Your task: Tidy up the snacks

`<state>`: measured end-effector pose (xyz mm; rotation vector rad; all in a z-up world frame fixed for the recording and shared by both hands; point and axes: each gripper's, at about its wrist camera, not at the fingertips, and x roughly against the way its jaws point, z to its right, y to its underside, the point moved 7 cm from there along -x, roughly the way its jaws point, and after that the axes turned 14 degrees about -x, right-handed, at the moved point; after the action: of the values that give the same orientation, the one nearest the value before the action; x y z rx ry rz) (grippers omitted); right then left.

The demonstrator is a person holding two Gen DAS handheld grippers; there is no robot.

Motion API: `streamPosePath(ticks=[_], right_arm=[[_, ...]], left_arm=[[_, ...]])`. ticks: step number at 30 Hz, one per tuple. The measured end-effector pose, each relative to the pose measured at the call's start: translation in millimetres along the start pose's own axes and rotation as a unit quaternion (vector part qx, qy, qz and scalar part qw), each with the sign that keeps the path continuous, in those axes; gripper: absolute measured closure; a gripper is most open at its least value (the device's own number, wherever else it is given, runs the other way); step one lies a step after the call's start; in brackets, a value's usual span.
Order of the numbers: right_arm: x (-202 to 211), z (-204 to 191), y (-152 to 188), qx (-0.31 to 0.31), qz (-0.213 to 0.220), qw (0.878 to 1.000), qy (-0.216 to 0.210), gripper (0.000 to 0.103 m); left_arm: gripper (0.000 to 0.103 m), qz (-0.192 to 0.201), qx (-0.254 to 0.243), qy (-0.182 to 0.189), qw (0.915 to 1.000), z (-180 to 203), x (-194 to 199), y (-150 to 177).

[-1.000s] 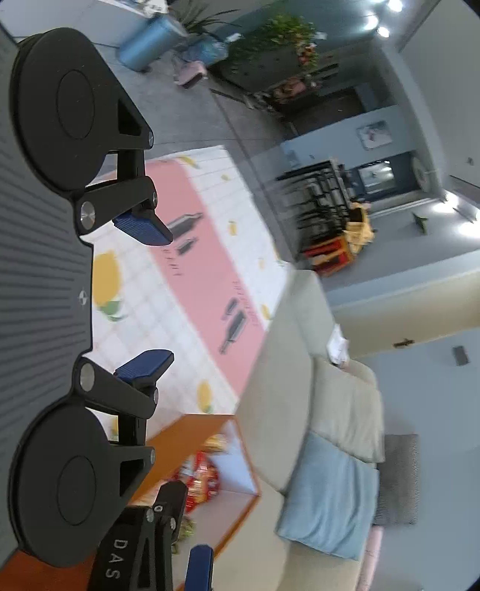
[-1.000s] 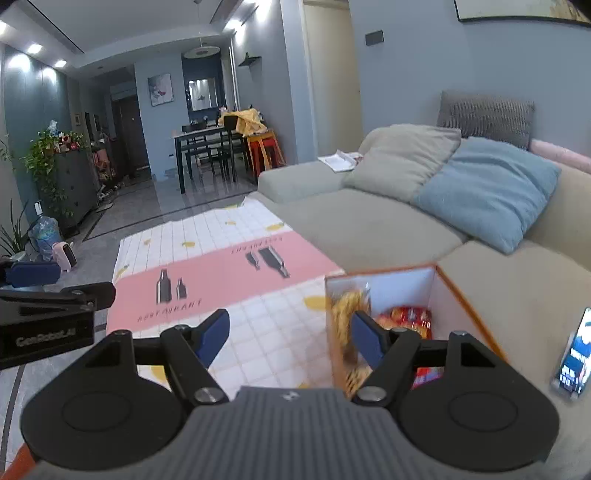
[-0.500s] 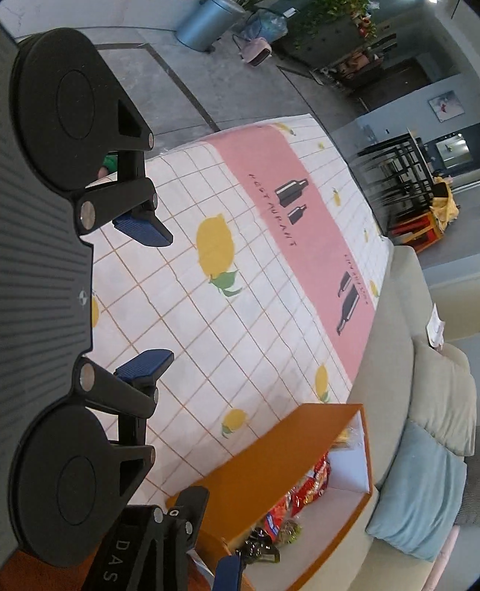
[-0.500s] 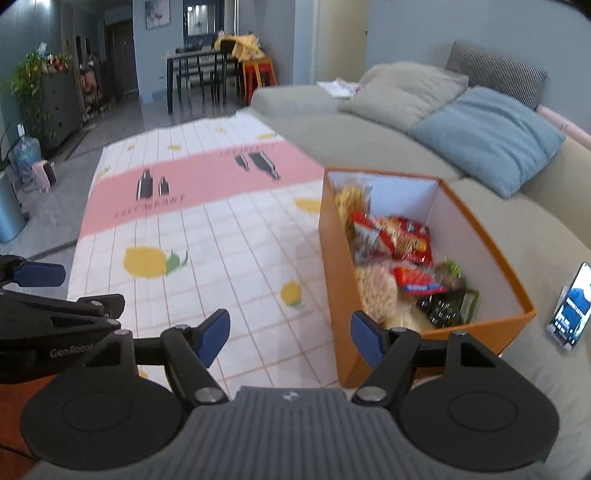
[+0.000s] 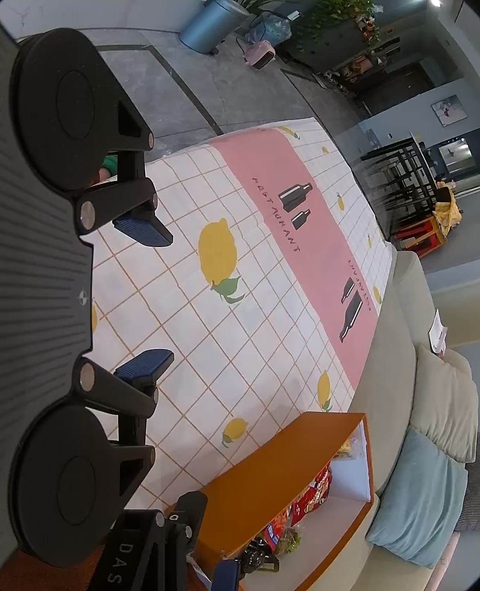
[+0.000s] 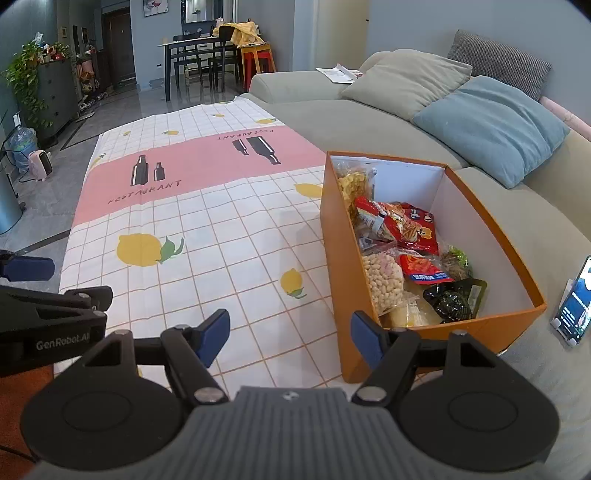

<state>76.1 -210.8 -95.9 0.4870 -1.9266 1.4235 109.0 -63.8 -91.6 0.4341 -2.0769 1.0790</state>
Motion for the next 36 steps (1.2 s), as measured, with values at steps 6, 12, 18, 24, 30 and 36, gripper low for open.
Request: streamPosePath(ticks=[6,12,18,24,30,36], right_arm=[[3.0,0.5,-1.6,-0.001,0.005,1.0,0.0,0.032],[5.0,-1.5,-1.2,0.002,0.007,1.0,-0.003,0.032],[4.9,-2.1,0.1,0.005,0.006,1.0,-0.004,0.032],[3.9,-4.7,2.4,0.009,0.001,1.0,-0.006,0.032],[3.5,-6.7,2.7,0.011,0.001,1.0,-0.007,0.032],[2.2,-7.6,4.4,0.014,-0.003,1.0,-0.009,0.032]], left_arm=[[0.027,0.0,0.001,0.0,1.0,-0.3,0.5,-0.1],[0.027,-0.003,0.003,0.002,1.0,0.0,1.8,0.7],[0.027,-0.005,0.008,0.009,0.9999,-0.2,2.7,1.4],[0.027,-0.01,0.013,0.01,0.9998,-1.4,1.3,2.7],[0.027,-0.012,0.016,0.011,0.9997,-2.2,1.1,3.1],[0.027,-0.011,0.016,0.013,0.9997,-2.3,1.2,3.0]])
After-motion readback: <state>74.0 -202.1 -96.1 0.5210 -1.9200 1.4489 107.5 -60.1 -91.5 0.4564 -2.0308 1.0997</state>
